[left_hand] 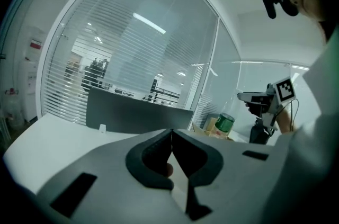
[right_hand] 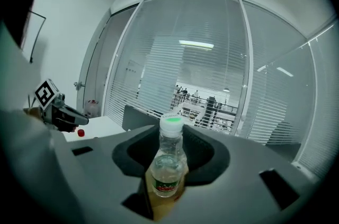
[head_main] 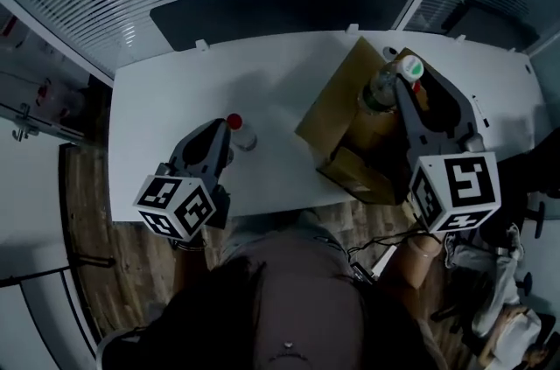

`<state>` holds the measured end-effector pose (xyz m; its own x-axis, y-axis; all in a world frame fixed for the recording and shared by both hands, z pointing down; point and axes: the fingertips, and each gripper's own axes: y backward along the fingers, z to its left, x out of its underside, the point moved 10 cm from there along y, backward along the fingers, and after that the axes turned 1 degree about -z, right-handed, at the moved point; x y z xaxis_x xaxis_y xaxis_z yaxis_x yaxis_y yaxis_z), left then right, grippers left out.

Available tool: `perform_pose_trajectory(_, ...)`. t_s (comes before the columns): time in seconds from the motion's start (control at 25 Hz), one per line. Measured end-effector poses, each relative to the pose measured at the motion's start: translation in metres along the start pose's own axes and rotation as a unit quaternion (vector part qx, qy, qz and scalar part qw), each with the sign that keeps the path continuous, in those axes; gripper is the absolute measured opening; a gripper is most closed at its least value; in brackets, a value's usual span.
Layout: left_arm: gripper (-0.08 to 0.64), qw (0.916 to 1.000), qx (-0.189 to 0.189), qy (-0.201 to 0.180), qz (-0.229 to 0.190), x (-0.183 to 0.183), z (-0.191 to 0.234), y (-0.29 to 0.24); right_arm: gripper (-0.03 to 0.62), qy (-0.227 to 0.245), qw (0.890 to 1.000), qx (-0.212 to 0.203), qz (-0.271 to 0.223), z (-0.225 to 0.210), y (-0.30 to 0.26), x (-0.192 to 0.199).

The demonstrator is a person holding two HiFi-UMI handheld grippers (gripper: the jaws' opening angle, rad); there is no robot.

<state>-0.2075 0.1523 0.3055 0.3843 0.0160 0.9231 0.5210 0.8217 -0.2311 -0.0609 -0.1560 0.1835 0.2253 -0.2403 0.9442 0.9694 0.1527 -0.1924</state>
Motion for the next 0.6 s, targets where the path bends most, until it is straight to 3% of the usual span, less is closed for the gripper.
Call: perform_pose_trajectory(0.6, 0.009, 0.9971, -0.071, 0.019, -0.02, 0.005, 0.034, 0.051, 0.149, 0.019, 0.993, -0.103, -0.053, 0.063, -0.031, -0.036)
